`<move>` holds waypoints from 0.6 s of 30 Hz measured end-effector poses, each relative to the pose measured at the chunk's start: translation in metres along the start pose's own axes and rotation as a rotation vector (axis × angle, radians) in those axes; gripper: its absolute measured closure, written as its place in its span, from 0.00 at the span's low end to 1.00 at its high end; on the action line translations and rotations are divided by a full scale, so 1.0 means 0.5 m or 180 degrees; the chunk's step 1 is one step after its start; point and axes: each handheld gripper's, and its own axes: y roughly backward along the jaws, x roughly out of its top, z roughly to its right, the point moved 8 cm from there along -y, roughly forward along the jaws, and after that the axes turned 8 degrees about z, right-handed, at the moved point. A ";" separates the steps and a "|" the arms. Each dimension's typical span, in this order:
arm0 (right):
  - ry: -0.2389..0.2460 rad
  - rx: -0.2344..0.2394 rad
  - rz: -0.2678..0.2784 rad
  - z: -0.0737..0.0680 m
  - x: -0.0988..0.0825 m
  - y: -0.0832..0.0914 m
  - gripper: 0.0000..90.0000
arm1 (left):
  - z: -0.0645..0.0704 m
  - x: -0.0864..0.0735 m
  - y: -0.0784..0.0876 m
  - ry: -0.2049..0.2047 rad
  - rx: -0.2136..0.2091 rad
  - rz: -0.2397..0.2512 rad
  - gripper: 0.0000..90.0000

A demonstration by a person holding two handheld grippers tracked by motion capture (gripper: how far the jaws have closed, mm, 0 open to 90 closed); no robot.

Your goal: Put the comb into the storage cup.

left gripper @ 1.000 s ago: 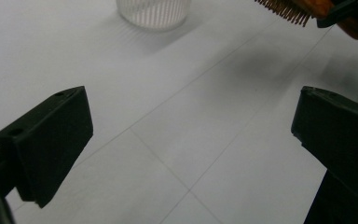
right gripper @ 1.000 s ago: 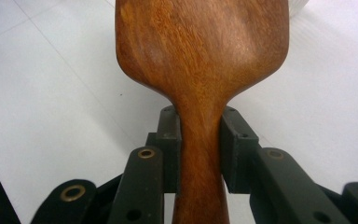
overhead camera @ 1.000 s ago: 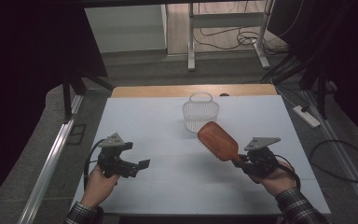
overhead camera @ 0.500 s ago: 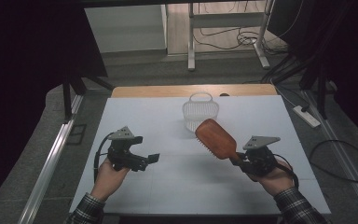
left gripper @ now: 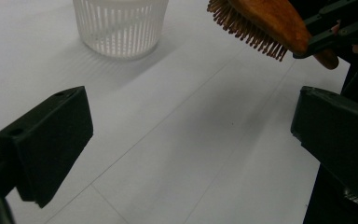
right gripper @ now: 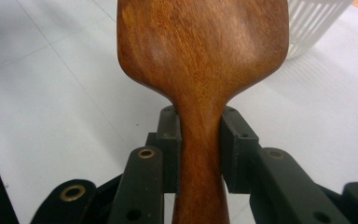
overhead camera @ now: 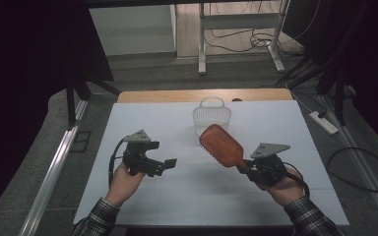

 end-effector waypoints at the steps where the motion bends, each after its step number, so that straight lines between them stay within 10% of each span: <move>1: 0.0005 0.0005 0.0007 -0.001 0.001 -0.001 0.80 | 0.000 0.001 -0.002 0.0007 -0.0007 0.0000 0.00; 18: 0.0040 0.0077 0.0122 -0.024 0.019 -0.016 0.80 | 0.012 0.028 -0.036 0.0120 -0.0161 0.0065 0.00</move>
